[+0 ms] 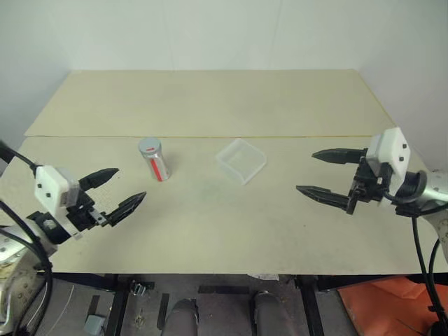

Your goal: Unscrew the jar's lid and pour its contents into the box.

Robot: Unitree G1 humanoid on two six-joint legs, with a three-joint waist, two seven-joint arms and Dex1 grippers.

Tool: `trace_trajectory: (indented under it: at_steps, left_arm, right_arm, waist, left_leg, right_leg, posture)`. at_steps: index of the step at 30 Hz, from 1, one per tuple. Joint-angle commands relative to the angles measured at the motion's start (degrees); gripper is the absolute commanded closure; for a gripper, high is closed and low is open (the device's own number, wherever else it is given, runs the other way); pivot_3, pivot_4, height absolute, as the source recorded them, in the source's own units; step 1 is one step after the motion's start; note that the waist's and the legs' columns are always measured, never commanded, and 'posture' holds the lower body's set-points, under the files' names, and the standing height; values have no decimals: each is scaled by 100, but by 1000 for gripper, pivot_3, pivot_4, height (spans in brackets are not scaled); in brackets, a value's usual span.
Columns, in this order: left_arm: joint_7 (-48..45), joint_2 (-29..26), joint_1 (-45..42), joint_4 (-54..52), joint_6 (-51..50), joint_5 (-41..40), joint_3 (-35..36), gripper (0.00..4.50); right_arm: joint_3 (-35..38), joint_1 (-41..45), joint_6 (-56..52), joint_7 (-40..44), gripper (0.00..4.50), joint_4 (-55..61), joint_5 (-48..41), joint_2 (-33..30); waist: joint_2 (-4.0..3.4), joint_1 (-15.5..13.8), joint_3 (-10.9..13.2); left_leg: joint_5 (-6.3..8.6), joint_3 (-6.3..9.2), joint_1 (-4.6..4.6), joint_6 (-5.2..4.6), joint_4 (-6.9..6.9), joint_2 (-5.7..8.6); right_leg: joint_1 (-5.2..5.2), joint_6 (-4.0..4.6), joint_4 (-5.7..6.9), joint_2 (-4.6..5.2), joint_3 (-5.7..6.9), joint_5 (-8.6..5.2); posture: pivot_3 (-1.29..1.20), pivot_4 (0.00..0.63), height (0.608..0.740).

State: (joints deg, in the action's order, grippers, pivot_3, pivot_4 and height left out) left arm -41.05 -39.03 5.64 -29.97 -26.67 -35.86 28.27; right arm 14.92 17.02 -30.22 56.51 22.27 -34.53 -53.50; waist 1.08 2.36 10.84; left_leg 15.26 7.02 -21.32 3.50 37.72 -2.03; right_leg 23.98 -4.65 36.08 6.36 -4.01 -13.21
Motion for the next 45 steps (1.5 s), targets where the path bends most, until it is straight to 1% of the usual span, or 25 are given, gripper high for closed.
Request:
trace_trajectory:
  at_steps: [1,3,6,10,15,18,21,26,31,38,45]
  left_arm:
    - [461,192,200,-470,-58,150,-134,17]
    - [866,378,176,-552,-79,301,-235,17]
    - [1643,781,-119,-397,81,912,-562,17]
    - [2470,1283,-374,-349,35,1477,-907,17]
    - [2935,1722,-531,-225,41,1901,-1319,17]
    - [3164,1942,-810,-1,-88,2028,-1518,17]
    - [3544,2235,-1121,280,-42,2326,-1752,17]
    - [3621,2393,-1328,740,272,2656,-1985,17]
    - [3754,2574,-1653,1253,613,2869,-2052,17]
    - [3974,2827,-2054,1865,948,3143,-2176,17]
    - [4208,2948,-2404,2417,1182,3351,-2216,17]
  right_arm:
    - [149,68,79,13,0,107,-6,-105]
    - [179,174,31,220,0,56,-258,-80]
    - [-119,355,142,289,0,-131,-35,-68]
    - [-165,439,55,359,0,-51,-164,-19]
    - [-177,420,66,338,0,38,-140,-22]
    - [-132,418,20,292,0,170,-206,-14]
    - [-49,352,16,290,0,287,-262,-28]
    - [40,323,-4,252,0,404,-315,-99]
    - [185,281,-26,296,0,523,-438,-180]
    - [182,243,21,321,0,507,-410,-193]
    - [156,227,62,344,0,487,-384,-168]
  waist:
    - [0,4,0]
    - [0,22,0]
    - [1,14,-1]
    - [3,1,-2]
    - [3,-24,-2]
    - [4,-29,-2]
    - [5,-36,-3]
    - [5,-24,-3]
    - [5,-66,-3]
    - [7,-120,-4]
    - [7,-147,-4]
  left_leg:
    - [0,0,1,0,0,0]
    - [0,-1,1,0,0,0]
    - [0,0,9,0,0,0]
    - [0,1,14,0,1,1]
    - [0,0,13,0,2,2]
    - [0,1,15,0,3,3]
    - [0,1,14,0,4,4]
    - [0,1,14,0,5,4]
    - [0,2,14,0,5,5]
    - [0,2,14,1,6,6]
    - [-1,1,14,1,7,7]
  right_leg:
    - [1,0,2,0,0,0]
    - [3,0,2,0,-2,0]
    - [-4,3,4,-1,-2,2]
    - [-20,0,-7,-1,0,4]
    - [-20,-2,-9,1,0,4]
    - [-22,-1,-6,1,0,5]
    - [-22,-2,-8,1,0,5]
    - [-22,-3,-10,0,-1,6]
    - [-24,-3,-10,1,0,6]
    - [-26,-5,-14,2,0,7]
    - [-28,-7,-16,2,0,8]
  posture:
    - [0,150,740]
    - [0,150,740]
    - [0,150,740]
    - [0,150,740]
    - [0,150,740]
    - [0,150,740]
    - [0,150,740]
    - [0,150,740]
    - [0,150,740]
    - [0,150,740]
    - [0,150,740]
